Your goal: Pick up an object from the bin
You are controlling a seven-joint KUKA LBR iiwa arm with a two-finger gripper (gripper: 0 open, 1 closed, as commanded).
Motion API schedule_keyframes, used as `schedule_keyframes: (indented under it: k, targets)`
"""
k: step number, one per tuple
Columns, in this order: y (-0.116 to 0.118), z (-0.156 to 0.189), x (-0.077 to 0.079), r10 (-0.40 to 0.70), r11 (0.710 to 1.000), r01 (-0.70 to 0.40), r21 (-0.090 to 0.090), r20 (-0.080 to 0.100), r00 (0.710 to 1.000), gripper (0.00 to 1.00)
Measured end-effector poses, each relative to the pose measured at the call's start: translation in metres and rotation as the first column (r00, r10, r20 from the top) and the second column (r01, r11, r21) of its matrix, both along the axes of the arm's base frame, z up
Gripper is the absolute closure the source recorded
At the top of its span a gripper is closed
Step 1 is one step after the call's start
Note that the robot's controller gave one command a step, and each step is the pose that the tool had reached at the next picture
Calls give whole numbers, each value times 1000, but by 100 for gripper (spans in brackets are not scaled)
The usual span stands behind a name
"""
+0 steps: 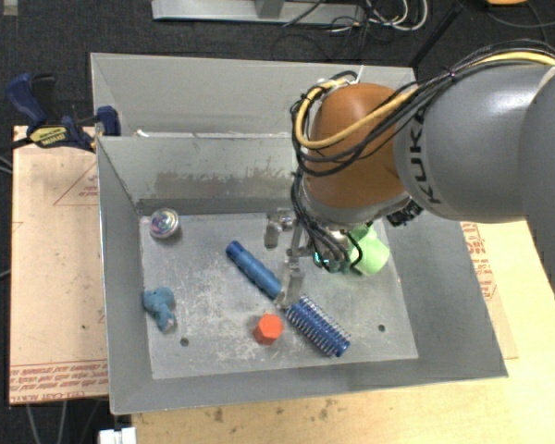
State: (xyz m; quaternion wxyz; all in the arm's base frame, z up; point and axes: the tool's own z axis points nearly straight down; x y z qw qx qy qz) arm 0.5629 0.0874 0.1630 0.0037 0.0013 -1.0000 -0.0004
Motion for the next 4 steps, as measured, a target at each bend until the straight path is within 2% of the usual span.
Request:
schedule_keyframes:
  k: [1, 2, 3, 4]
  targets:
    - [13, -93, 0, -8, 1000, 8, 3, 14, 1000, 0]
    - [13, -90, -1, -11, 1000, 11, 4, 11, 1000, 100]
    - [33, 64, -22, -11, 1000, 11, 3, 17, 1000, 100]
    - [90, 55, -28, 296, 955, -296, 2, 11, 955, 100]
